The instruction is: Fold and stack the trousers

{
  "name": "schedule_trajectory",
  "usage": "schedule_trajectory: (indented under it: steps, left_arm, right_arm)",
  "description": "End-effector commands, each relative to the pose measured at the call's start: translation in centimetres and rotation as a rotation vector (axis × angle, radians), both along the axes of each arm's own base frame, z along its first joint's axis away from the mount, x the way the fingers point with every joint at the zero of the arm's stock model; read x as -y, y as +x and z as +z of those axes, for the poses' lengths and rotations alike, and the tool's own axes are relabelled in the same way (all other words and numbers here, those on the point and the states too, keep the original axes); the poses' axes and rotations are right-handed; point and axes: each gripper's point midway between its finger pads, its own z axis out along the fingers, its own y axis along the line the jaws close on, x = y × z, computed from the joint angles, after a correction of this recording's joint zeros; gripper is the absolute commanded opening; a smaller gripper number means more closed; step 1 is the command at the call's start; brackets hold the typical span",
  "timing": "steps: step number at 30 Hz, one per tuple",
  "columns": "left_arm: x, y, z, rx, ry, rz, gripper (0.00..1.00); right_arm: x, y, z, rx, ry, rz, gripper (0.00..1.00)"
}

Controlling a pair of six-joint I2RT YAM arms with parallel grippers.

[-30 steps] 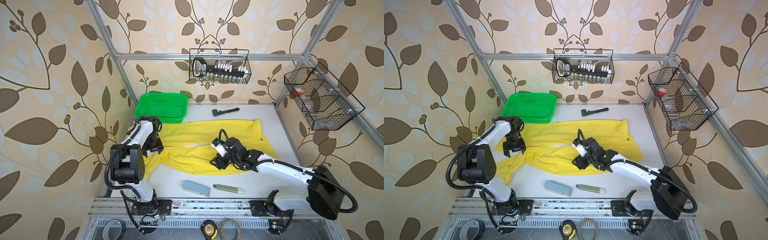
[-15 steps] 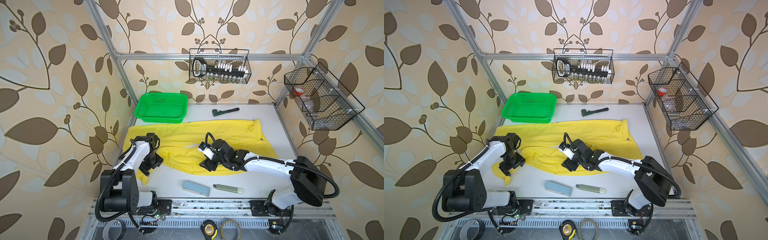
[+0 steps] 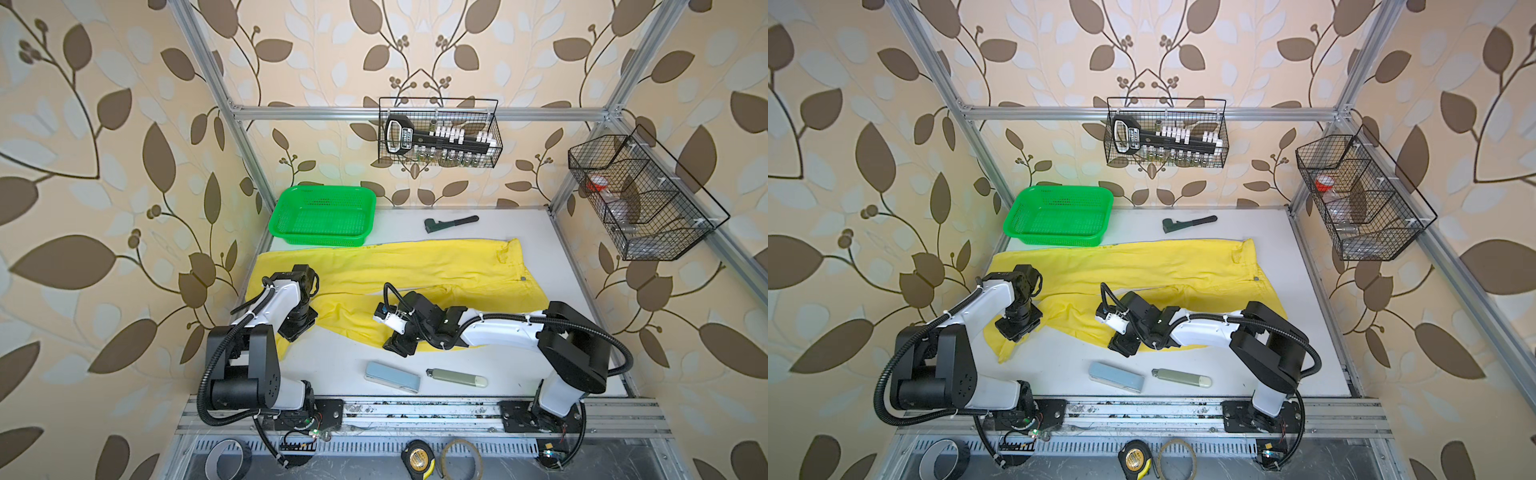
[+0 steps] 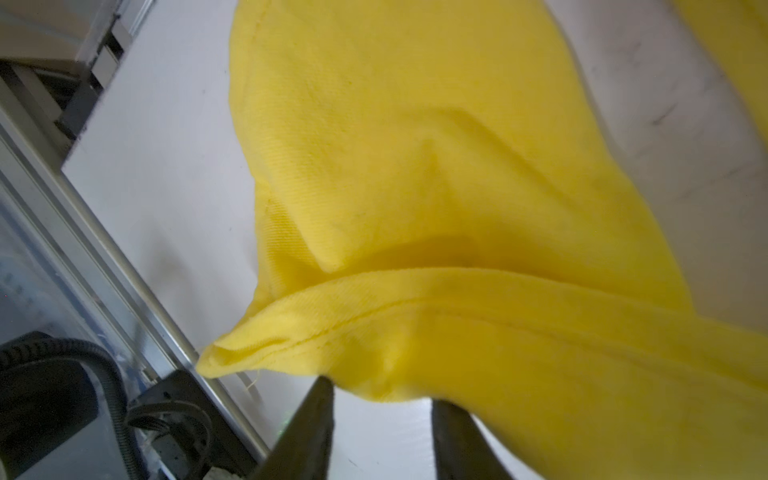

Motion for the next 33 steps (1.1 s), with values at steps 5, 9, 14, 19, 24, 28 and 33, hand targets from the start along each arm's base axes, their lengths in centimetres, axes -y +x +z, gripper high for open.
schedule_trajectory:
  steps: [5,9,14,19,24,28,33]
  left_arm:
    - [-2.8,1.7,3.4,0.028,0.124,-0.046,0.00]
    - [-3.7,2.0,5.5,0.014,0.170,-0.084,0.00]
    - [-5.0,2.4,6.8,-0.059,0.210,-0.156,0.00]
    - [-6.4,4.8,5.7,-0.179,0.211,-0.257,0.02]
    - [-8.1,7.8,5.1,-0.310,0.257,-0.373,0.12]
    - [-8.0,10.3,4.3,-0.316,0.224,-0.430,0.22]
    - [-5.7,12.2,2.1,-0.300,0.109,-0.504,0.34]
  right_arm:
    - [-0.8,-0.8,-1.6,0.013,-0.031,0.040,0.58]
    - [-1.0,-1.5,-2.6,-0.004,-0.051,0.072,0.45]
    - [0.2,-2.5,-4.3,-0.025,-0.114,0.106,0.27]
    - [1.2,-3.9,-4.7,-0.070,-0.136,0.151,0.17]
    - [1.7,-5.3,-4.5,-0.106,-0.128,0.192,0.13]
    - [2.3,-6.0,-5.1,-0.135,-0.138,0.201,0.12]
    - [2.3,-6.0,-4.8,-0.141,-0.128,0.196,0.13]
